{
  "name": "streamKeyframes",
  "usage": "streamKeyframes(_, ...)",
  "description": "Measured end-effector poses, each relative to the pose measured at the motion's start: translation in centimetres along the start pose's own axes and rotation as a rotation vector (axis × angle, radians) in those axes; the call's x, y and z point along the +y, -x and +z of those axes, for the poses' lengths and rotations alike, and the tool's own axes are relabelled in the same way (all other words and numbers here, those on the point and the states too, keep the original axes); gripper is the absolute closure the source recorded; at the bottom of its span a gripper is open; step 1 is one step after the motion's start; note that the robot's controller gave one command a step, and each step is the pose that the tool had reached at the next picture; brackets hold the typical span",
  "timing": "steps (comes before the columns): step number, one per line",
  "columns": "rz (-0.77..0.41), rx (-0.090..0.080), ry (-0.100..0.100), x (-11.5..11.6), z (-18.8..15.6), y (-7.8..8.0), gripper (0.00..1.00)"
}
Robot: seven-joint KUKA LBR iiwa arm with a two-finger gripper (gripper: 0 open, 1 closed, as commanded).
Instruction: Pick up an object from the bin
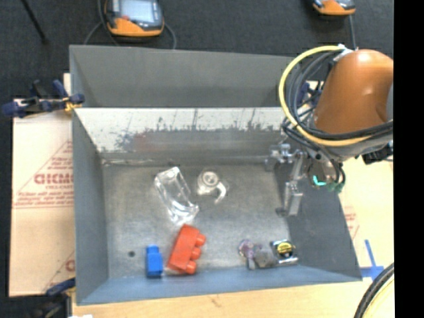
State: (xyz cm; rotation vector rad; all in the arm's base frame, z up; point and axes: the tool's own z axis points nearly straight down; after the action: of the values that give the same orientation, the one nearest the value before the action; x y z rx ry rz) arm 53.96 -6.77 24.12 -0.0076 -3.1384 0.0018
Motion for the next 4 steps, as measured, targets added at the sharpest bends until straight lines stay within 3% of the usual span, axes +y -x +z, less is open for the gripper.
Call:
streamKeyframes(1, -0.271, 0.000, 0.000, -7.4, 12.1, -3.0, 0.00)
streamKeyframes(2, -0.389, -0.025, -0.007, -5.3, 16.5, -6.1, 0.00)
streamKeyframes(3, -0.608, -0.009, -0.003, -3.7, 8.1, -4.6, 0.00)
streamKeyframes(4, -0.724, -0.013, -0.001, 0.2, 17.3, -5.8, 0.00)
